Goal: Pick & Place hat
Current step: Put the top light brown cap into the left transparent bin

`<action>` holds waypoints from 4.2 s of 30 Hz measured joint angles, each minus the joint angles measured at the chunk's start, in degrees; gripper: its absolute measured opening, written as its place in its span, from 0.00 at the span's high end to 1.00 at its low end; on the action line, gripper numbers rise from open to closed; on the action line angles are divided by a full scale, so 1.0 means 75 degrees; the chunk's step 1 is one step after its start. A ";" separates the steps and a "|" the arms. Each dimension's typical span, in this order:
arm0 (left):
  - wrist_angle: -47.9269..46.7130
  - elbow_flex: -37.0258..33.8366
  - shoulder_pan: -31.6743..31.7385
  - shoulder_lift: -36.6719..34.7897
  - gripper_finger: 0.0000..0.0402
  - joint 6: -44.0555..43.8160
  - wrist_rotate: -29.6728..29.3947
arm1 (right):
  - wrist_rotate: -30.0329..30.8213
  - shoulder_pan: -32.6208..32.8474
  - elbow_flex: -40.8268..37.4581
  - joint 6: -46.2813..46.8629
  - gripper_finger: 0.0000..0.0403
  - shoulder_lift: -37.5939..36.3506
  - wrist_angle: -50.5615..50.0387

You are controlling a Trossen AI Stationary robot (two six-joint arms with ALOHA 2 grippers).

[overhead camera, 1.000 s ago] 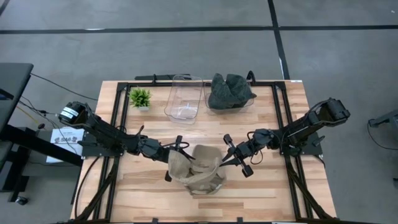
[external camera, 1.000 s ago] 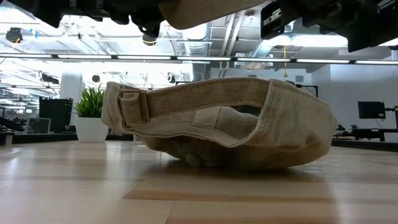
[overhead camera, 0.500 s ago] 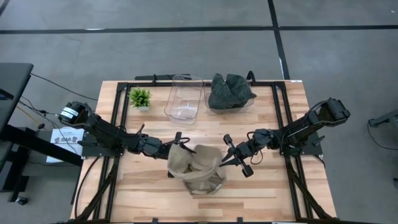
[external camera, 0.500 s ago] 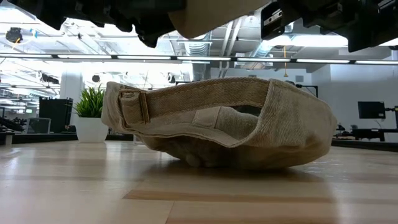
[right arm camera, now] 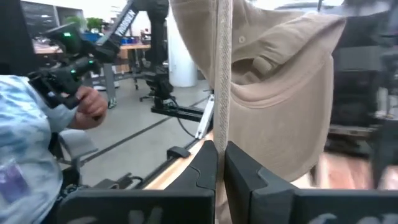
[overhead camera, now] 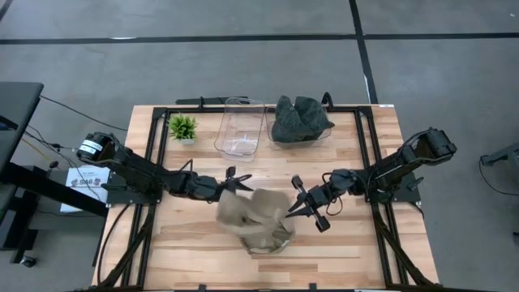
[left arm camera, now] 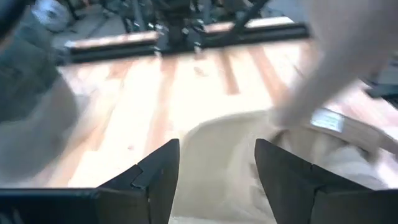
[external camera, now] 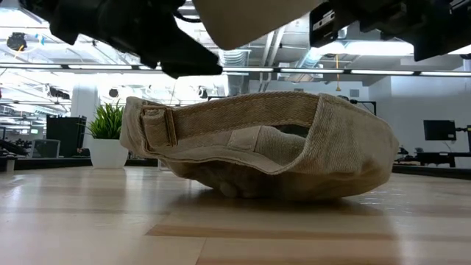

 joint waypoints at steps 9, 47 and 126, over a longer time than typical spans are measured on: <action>-0.0731 0.0000 -0.0214 -0.0003 0.49 -0.0851 0.0147 | 0.1005 -0.0042 0.0000 -0.0185 1.00 -0.0002 -0.0425; -0.0577 -0.0003 -0.0799 -0.4597 0.49 0.0135 0.0239 | 0.3494 0.0836 -0.0968 0.0098 1.00 -0.2440 -0.2316; 0.0800 -0.0003 0.0465 -0.1976 0.93 0.0006 0.1239 | 0.3066 0.0621 -0.0956 0.0452 0.85 -0.2363 -0.2651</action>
